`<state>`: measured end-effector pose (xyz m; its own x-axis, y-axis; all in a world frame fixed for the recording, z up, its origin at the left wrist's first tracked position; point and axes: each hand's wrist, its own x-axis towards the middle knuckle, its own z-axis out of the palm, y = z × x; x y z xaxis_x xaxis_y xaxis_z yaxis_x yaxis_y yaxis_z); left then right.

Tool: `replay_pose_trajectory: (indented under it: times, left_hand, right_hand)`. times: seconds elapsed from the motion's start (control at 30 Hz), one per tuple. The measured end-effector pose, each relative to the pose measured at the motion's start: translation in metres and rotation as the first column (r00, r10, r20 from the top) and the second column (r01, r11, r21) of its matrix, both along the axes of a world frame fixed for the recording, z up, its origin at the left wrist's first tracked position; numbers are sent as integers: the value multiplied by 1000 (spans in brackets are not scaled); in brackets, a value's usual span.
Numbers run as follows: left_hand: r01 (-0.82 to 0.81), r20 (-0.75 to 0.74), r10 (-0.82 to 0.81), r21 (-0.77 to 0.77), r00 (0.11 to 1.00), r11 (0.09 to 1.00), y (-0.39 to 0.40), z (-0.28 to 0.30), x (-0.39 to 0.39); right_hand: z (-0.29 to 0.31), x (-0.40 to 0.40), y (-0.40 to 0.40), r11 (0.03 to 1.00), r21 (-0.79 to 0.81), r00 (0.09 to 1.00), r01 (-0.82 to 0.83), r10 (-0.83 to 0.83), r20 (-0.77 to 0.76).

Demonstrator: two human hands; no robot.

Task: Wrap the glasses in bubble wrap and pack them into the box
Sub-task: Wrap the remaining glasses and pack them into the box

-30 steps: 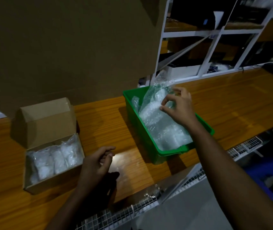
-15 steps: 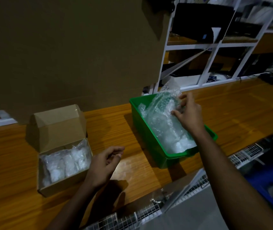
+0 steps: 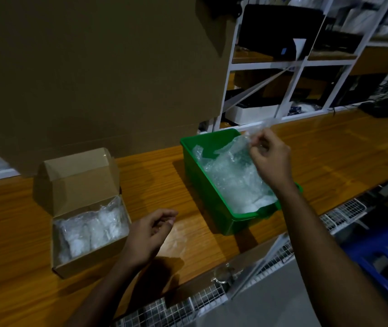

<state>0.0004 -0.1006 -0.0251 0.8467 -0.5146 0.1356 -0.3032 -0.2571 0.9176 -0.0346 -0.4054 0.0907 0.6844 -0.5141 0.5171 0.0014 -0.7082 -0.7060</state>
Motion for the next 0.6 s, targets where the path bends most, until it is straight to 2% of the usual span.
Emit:
replay_pose_trajectory:
  times: [0.07, 0.17, 0.23, 0.3, 0.33, 0.4, 0.43, 0.5, 0.57, 0.6]
  left_hand:
    - [17, -46, -18, -39, 999, 999, -7, 3, -1]
    - [-7, -283, -64, -242, 957, 970, -20, 15, -2]
    - [-73, -477, -157, -429, 865, 901, -25, 21, 3]
    - [-161, -600, -280, -575, 749, 802, -20, 28, 9]
    - [-210, -645, -328, -612, 690, 762, -15, 32, 13]
    - [-308, -710, -360, -626, 606, 716, 3, 36, 23]
    - [-324, -729, -332, -600, 599, 732, 12, 37, 26]
    - [-283, -722, -179, -470, 669, 836, 31, 37, 28]
    - [-273, -640, 21, -297, 768, 915, 44, 37, 28]
    - [-297, -611, 91, -244, 786, 923, 51, 34, 29]
  right_hand:
    - [9, -5, 28, 950, -303, 994, -75, 46, -100]
    - [3, -11, 83, 826, -497, 943, -266, 115, -313]
    - [-13, -14, 113, 662, -657, 929, -360, 188, -319]
    - [-33, -17, 129, 482, -780, 914, -400, 272, -301]
    - [-43, -18, 133, 406, -822, 910, -399, 286, -301]
    - [-57, -21, 146, 324, -845, 891, -426, 314, -329]
    - [-62, -24, 153, 312, -838, 880, -449, 320, -352]
    - [-63, -31, 174, 354, -777, 845, -521, 339, -413]
    - [-59, -35, 191, 456, -640, 785, -618, 324, -528]
    - [-56, -36, 197, 543, -501, 728, -674, 375, -574]
